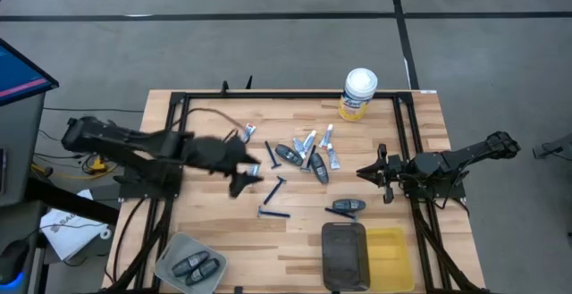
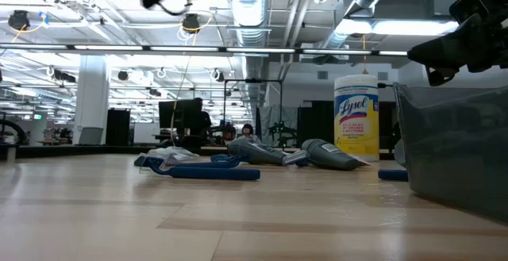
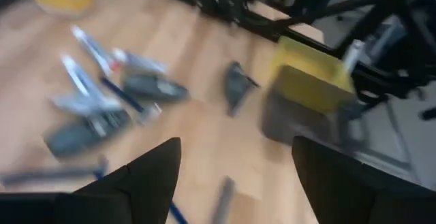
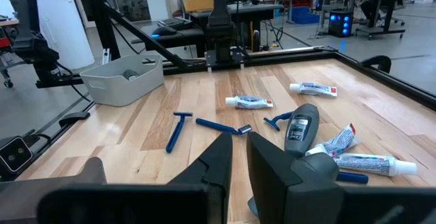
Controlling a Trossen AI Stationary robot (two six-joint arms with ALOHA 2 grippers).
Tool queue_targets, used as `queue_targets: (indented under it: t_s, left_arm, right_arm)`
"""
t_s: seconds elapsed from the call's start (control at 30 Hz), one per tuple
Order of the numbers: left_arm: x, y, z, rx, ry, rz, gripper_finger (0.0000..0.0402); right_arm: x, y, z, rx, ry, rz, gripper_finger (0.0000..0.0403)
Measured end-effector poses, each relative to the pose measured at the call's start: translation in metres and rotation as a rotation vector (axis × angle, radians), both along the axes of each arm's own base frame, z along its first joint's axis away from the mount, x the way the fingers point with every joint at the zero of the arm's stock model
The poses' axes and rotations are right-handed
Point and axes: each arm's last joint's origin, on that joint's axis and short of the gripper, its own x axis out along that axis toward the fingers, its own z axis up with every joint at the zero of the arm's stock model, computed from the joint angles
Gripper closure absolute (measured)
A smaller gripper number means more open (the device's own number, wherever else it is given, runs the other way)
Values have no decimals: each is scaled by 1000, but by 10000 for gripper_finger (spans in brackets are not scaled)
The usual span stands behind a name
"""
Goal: Pick & Place Travel size toiletries
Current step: Put the deodorant into the gray bin
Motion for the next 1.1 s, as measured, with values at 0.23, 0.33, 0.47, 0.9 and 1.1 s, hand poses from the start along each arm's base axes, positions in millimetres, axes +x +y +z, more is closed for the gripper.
queue_targets:
  t_s: [0.23, 0.33, 0.47, 0.9, 1.1]
  left_arm:
    - [35, 59, -29, 159, 87, 17, 107]
    - [48, 77, -45, 197, 133, 11, 93]
    - [68, 93, -60, 241, 198, -23, 81]
    - [126, 122, -105, 342, 346, -97, 78]
    - [135, 124, -129, 357, 419, -145, 78]
  right_arm:
    - [0, 0, 0, 0, 0, 0, 363]
    - [0, 0, 0, 0, 0, 0, 363]
    - [0, 0, 0, 0, 1, 0, 363]
    - [0, 0, 0, 0, 1, 0, 363]
    - [0, 0, 0, 0, 1, 0, 363]
